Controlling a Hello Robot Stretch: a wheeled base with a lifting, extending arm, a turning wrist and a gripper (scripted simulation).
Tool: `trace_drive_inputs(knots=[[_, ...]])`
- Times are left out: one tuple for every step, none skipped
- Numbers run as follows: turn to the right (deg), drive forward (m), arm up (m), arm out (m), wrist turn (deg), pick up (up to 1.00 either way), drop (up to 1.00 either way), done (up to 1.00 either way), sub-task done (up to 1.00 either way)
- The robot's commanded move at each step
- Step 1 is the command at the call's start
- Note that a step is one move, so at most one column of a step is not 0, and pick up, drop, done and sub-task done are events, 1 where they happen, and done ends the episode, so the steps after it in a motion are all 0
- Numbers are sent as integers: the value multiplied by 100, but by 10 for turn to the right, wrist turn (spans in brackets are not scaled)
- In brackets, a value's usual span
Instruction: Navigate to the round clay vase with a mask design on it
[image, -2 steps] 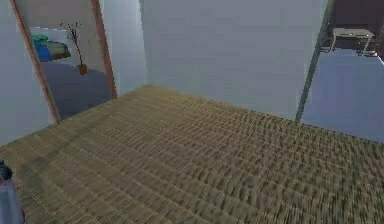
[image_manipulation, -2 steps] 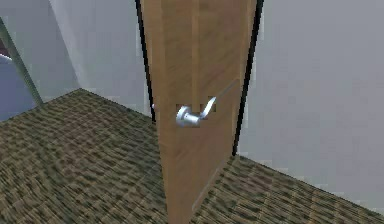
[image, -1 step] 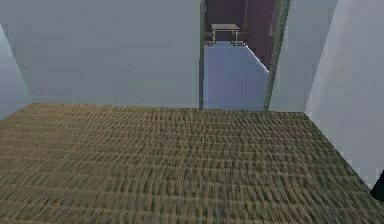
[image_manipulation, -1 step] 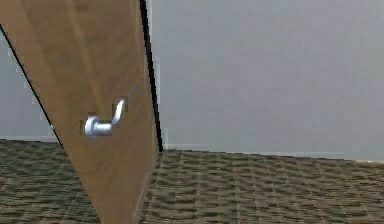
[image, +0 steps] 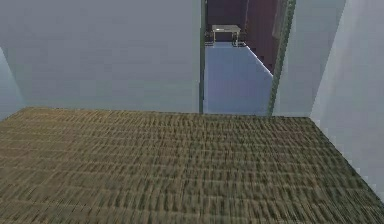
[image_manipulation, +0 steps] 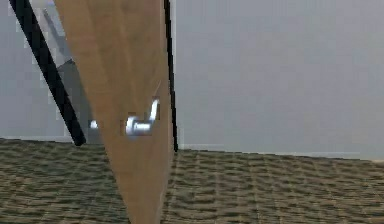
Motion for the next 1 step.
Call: trace_drive_inputs(knots=[[90, 0, 0, 0, 0, 0, 0, 0, 0]])
